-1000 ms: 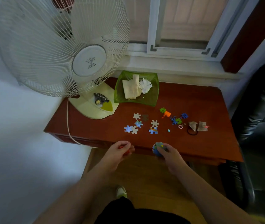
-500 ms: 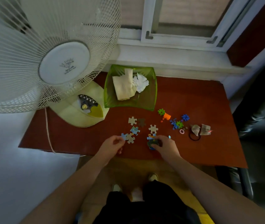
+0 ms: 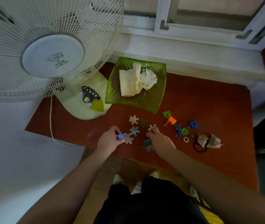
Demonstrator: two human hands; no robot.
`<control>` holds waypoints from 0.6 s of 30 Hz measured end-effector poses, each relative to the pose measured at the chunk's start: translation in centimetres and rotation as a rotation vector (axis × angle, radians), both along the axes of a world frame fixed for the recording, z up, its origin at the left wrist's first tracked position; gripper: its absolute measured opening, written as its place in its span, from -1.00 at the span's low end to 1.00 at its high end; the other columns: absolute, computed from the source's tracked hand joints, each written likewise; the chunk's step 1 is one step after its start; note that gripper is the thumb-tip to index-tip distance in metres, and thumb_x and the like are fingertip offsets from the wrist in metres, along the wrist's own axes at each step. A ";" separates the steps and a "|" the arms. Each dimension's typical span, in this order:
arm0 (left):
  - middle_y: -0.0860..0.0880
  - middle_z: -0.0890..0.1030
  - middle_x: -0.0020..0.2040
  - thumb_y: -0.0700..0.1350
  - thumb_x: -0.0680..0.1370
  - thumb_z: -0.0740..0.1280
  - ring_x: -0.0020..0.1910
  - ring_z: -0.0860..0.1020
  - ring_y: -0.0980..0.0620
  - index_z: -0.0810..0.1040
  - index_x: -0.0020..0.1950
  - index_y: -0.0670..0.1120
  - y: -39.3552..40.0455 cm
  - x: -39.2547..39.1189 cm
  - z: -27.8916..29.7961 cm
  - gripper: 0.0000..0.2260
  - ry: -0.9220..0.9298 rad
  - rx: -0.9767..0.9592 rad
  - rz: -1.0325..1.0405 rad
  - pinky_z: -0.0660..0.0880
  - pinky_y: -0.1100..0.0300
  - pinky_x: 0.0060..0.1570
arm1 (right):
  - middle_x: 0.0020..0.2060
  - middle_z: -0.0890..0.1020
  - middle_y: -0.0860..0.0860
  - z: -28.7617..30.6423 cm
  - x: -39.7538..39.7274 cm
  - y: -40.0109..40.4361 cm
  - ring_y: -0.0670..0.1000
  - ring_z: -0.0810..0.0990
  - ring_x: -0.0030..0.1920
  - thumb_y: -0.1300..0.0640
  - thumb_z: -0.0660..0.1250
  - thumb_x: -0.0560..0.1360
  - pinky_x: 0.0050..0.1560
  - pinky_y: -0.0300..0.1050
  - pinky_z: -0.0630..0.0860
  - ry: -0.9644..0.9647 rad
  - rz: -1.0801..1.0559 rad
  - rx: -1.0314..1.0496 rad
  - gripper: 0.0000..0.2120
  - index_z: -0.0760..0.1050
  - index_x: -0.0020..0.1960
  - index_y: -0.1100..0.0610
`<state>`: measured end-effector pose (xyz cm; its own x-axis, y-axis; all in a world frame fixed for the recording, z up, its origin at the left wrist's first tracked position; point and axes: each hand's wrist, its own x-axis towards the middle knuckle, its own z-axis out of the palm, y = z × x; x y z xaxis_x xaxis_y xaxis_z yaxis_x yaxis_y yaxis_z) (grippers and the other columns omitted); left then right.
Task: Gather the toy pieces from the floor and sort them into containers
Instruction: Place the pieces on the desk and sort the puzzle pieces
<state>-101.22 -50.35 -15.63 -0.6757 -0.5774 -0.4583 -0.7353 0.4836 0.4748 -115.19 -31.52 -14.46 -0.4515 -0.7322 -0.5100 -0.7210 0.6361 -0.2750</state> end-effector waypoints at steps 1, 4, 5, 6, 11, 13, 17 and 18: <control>0.03 0.60 -0.16 0.07 0.40 0.50 -0.18 0.58 0.02 0.41 0.02 0.06 0.0 0.1 0.1 -0.66 0.010 0.001 0.008 0.45 0.13 -0.24 | 0.40 0.18 0.10 0.0 -0.1 -0.1 0.15 0.49 0.23 0.03 0.40 0.48 0.10 0.02 0.56 0.020 0.023 0.017 -0.41 0.26 0.43 0.07; 0.11 0.55 -0.21 0.04 0.39 0.51 -0.23 0.55 0.10 0.42 -0.05 0.07 -0.1 0.4 0.4 -0.70 0.074 0.008 0.029 0.37 0.19 -0.31 | 0.41 0.18 0.13 0.0 -0.4 -0.2 0.14 0.45 0.26 -0.04 0.41 0.46 0.17 0.00 0.52 0.049 0.078 0.041 -0.42 0.31 0.39 0.11; 0.12 0.54 -0.23 0.03 0.39 0.51 -0.25 0.54 0.12 0.43 -0.08 0.06 -0.1 0.5 0.5 -0.73 0.099 0.014 0.036 0.35 0.21 -0.33 | 0.41 0.18 0.13 0.0 -0.5 -0.2 0.14 0.43 0.28 -0.05 0.41 0.46 0.19 0.01 0.51 0.052 0.087 0.040 -0.42 0.32 0.38 0.12; 0.12 0.54 -0.24 0.03 0.40 0.51 -0.26 0.54 0.14 0.44 -0.11 0.06 -0.2 0.6 0.6 -0.75 0.124 0.013 0.038 0.34 0.23 -0.35 | 0.40 0.19 0.12 0.0 -0.5 -0.1 0.14 0.41 0.29 -0.07 0.42 0.45 0.21 0.02 0.49 0.060 0.091 0.032 -0.42 0.34 0.36 0.12; 0.07 0.58 -0.27 0.07 0.40 0.50 -0.28 0.54 0.15 0.49 -0.23 0.08 -0.5 0.2 1.2 -0.80 0.224 0.024 -0.018 0.42 0.22 -0.28 | 0.30 0.34 0.02 -0.5 -0.3 0.4 0.08 0.33 0.30 -0.14 0.41 0.42 0.28 -0.01 0.33 0.135 0.113 -0.066 -0.52 0.41 0.26 0.00; 0.08 0.59 -0.26 0.07 0.38 0.51 -0.27 0.54 0.18 0.50 -0.24 0.11 -0.6 -0.5 1.7 -0.81 0.233 0.085 -0.085 0.43 0.24 -0.27 | 0.27 0.38 -0.03 -0.7 -0.2 0.7 0.06 0.30 0.29 -0.15 0.41 0.41 0.27 -0.04 0.28 0.136 0.102 -0.105 -0.56 0.42 0.22 -0.05; 0.09 0.57 -0.29 0.09 0.38 0.52 -0.39 0.49 0.21 0.55 -0.24 0.05 -0.9 -1.8 1.8 -0.80 0.183 0.133 -0.140 0.37 0.26 -0.42 | 0.21 0.43 -0.10 -0.6 0.0 1.2 0.03 0.29 0.27 -0.16 0.39 0.41 0.27 -0.06 0.21 0.175 0.086 -0.144 -0.62 0.42 0.16 -0.09; 0.08 0.56 -0.30 0.09 0.39 0.51 -0.40 0.49 0.18 0.56 -0.23 0.02 -1.0 -1.9 1.6 -0.79 0.179 0.137 -0.126 0.38 0.24 -0.43 | 0.19 0.45 -0.12 -0.6 0.0 1.3 0.02 0.29 0.27 -0.16 0.38 0.42 0.27 -0.07 0.20 0.157 0.073 -0.145 -0.64 0.42 0.15 -0.10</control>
<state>-103.12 -51.39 -14.01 -0.8158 -0.4246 -0.3927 -0.5716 0.4881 0.6596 -115.15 -30.26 -15.06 -0.4603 -0.8262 -0.3247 -0.8047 0.5428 -0.2404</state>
